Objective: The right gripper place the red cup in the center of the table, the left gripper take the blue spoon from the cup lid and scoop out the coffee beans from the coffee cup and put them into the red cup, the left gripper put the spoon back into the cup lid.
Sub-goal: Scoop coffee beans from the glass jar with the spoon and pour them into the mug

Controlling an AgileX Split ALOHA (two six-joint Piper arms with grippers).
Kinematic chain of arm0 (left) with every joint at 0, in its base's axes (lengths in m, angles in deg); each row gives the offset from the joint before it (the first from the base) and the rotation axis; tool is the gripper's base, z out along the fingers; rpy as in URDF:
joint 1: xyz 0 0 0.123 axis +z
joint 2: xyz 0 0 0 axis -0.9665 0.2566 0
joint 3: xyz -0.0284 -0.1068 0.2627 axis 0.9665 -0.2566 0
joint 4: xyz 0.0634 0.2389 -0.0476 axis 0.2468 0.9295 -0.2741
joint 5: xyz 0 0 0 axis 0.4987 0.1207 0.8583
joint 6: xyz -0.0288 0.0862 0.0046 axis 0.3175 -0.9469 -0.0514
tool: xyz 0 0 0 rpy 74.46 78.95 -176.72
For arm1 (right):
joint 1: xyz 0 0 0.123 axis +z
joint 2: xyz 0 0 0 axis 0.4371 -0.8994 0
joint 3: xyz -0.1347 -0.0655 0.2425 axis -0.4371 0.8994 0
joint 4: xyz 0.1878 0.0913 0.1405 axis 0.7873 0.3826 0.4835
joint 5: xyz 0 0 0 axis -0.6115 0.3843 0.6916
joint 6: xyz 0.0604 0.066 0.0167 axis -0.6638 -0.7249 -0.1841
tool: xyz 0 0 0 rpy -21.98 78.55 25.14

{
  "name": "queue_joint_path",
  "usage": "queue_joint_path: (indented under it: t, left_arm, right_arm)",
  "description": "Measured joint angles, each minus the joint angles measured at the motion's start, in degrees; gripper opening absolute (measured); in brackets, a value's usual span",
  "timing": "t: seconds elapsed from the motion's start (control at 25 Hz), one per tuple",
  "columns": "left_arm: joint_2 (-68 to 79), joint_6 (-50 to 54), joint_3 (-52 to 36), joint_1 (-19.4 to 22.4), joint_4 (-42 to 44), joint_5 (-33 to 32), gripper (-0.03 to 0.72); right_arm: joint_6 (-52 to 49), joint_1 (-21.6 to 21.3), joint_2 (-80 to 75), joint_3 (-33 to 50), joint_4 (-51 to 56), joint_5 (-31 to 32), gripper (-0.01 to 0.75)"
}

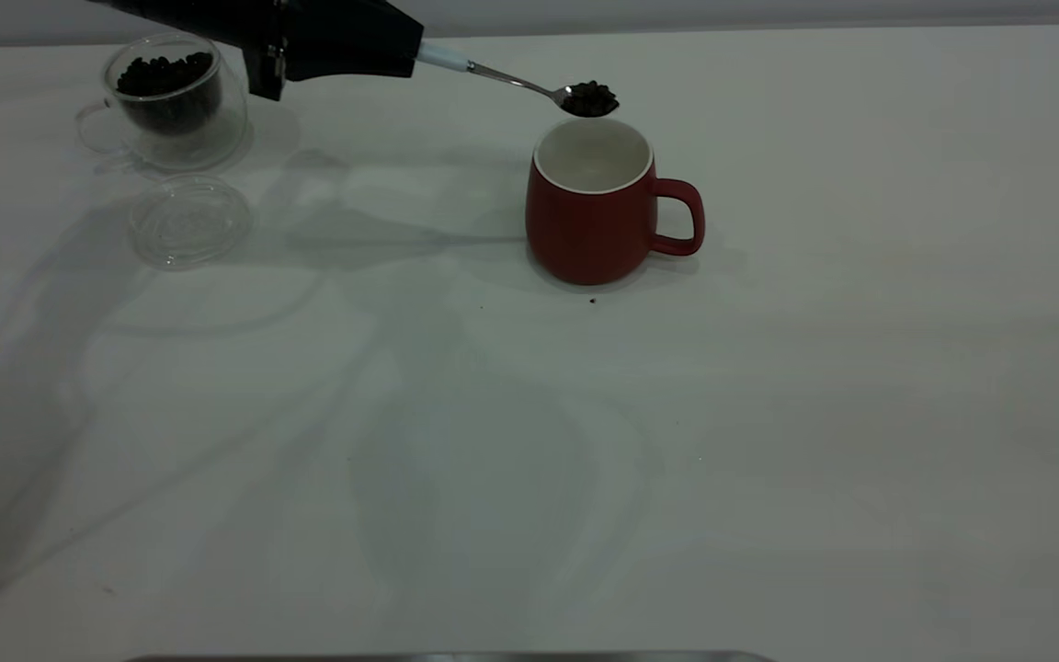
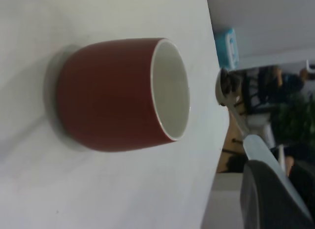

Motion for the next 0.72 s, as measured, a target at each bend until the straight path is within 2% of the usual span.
queue_joint_path:
  t: [0.4, 0.72]
  left_arm:
    - [0.0, -10.9, 0.0, -0.4, 0.0, 3.3, 0.124]
    - [0.0, -28.7, 0.0, -1.2, 0.0, 4.3, 0.124]
  right_arm:
    - [0.0, 0.0, 0.0, 0.0, 0.0, 0.0, 0.59]
    - [0.0, 0.0, 0.0, 0.0, 0.0, 0.0, 0.59]
